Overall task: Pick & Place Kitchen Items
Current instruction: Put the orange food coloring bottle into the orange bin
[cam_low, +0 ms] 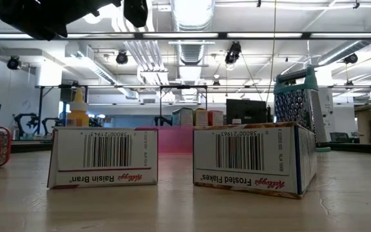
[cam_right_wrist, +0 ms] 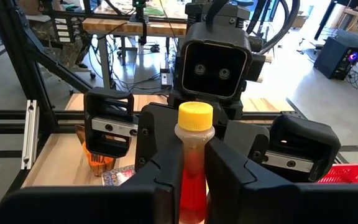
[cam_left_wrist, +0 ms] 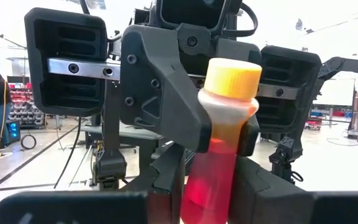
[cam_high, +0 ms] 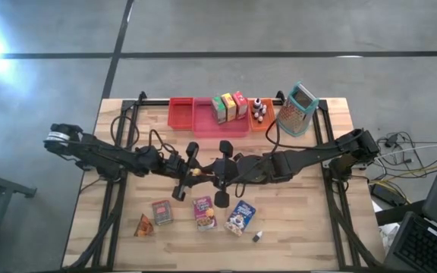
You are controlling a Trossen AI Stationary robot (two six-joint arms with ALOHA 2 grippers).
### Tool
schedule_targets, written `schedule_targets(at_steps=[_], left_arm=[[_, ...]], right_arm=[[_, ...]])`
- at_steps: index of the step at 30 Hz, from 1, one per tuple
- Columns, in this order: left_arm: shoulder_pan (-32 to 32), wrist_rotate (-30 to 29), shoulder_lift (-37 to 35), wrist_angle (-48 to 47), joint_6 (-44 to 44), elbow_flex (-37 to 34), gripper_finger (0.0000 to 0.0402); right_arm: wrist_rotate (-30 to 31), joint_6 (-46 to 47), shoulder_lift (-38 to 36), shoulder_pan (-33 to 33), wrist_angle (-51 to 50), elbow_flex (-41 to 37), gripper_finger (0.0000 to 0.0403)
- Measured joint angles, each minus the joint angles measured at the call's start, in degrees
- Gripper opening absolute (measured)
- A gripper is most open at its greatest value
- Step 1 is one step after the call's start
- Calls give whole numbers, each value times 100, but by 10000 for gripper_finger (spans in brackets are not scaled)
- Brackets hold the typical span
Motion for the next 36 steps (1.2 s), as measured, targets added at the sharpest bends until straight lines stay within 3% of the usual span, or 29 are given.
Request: schedule_targets(at_steps=[9, 17, 24, 32, 36], left_arm=[[2, -2, -47, -138, -109, 0, 83], [6, -4, -479, -953, -231, -2, 83], [7, -18, -1111, -2615, -483, 27, 83], [7, -244, -1703, -4974, -768, 33, 83], [9, -802, -1753, -5384, -960, 33, 83]], right_arm=[[2, -141, -27, 1, -107, 0, 70], [0, 83, -243, 17, -1112, 286, 110], [-4, 240, -260, 16, -2222, 716, 144], [-39, 683, -264, -10, -2323, 782, 157], [-864, 1171, -214, -221, -2518, 785, 154]])
